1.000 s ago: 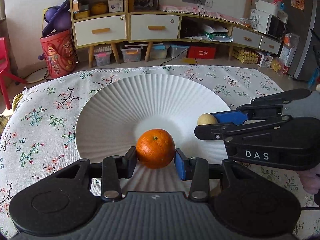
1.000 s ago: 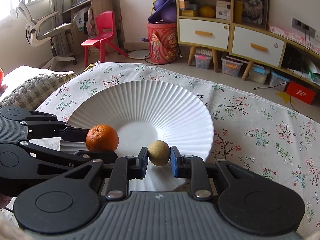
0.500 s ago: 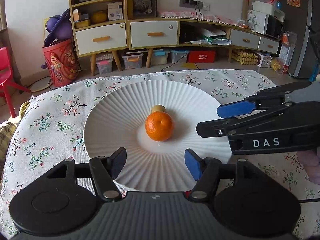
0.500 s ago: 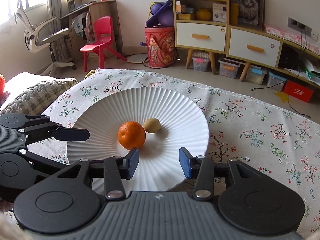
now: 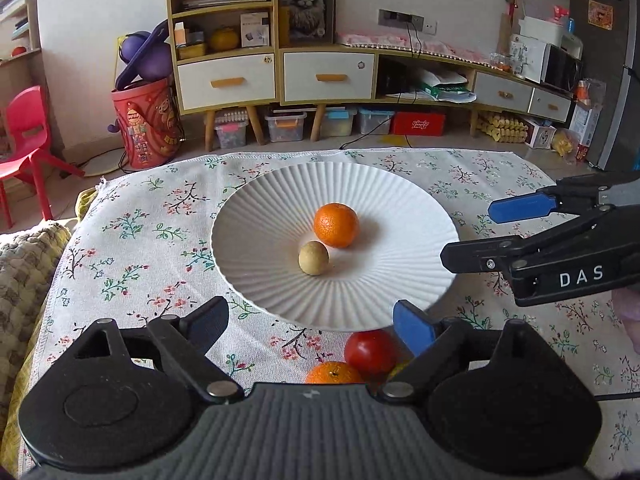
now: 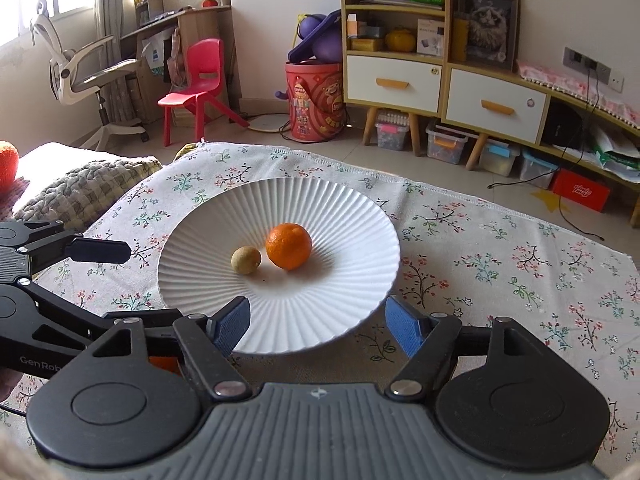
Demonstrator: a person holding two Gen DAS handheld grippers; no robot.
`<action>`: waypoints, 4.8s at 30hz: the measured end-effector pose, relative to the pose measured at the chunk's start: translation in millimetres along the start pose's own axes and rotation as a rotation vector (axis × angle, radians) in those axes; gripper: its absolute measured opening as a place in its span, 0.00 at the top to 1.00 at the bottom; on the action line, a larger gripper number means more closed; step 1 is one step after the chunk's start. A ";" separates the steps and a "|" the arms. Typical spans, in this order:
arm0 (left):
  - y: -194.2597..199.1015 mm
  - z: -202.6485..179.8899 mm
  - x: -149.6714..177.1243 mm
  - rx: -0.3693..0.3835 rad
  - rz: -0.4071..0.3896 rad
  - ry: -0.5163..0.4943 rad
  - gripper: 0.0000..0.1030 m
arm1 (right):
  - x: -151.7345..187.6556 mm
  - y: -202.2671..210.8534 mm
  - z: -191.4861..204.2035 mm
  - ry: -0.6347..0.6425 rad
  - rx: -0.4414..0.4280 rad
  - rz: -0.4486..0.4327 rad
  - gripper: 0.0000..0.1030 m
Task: Organize fruits
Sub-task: 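Withdraw both open tools from the bowl back toward the fruit cluster, then grasp the green lime with left tool while right tool grasps a small orange fruit, then lift and carry the lime and orange fruit over the white bowl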
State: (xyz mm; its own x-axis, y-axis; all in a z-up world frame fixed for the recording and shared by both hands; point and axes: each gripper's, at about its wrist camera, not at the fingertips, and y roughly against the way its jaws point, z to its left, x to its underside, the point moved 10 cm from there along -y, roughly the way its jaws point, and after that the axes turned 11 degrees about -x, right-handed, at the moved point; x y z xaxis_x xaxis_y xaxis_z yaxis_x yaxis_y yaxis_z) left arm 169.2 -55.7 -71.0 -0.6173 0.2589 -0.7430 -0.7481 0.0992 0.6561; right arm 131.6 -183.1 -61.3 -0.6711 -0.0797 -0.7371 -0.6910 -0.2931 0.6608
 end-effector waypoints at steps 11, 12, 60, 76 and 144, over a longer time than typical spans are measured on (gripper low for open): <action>21.9 1.3 21.6 -0.005 0.013 -0.016 0.11 | 16.1 12.1 10.9 0.023 0.033 0.028 0.11; 24.6 2.5 24.6 -0.006 0.013 -0.015 0.11 | 17.2 12.5 10.9 0.024 0.037 0.032 0.10; 31.0 -27.7 74.8 0.137 0.180 -0.071 0.83 | 76.2 12.4 18.6 0.003 0.132 0.275 0.03; 31.6 17.1 78.6 0.007 0.208 -0.060 0.83 | 74.1 -10.3 54.2 0.011 0.037 0.313 0.04; 35.1 19.6 37.4 0.036 0.116 0.007 0.83 | 26.9 5.0 58.2 -0.073 -0.095 0.164 0.71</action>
State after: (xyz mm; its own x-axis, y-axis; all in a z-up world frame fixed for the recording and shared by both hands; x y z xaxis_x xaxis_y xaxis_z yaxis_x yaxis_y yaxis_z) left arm 124.7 -23.6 -73.2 -0.7006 0.2641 -0.6629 -0.6626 0.1039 0.7417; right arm 94.4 -131.2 -69.6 -0.7927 -0.0660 -0.6061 -0.5444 -0.3708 0.7524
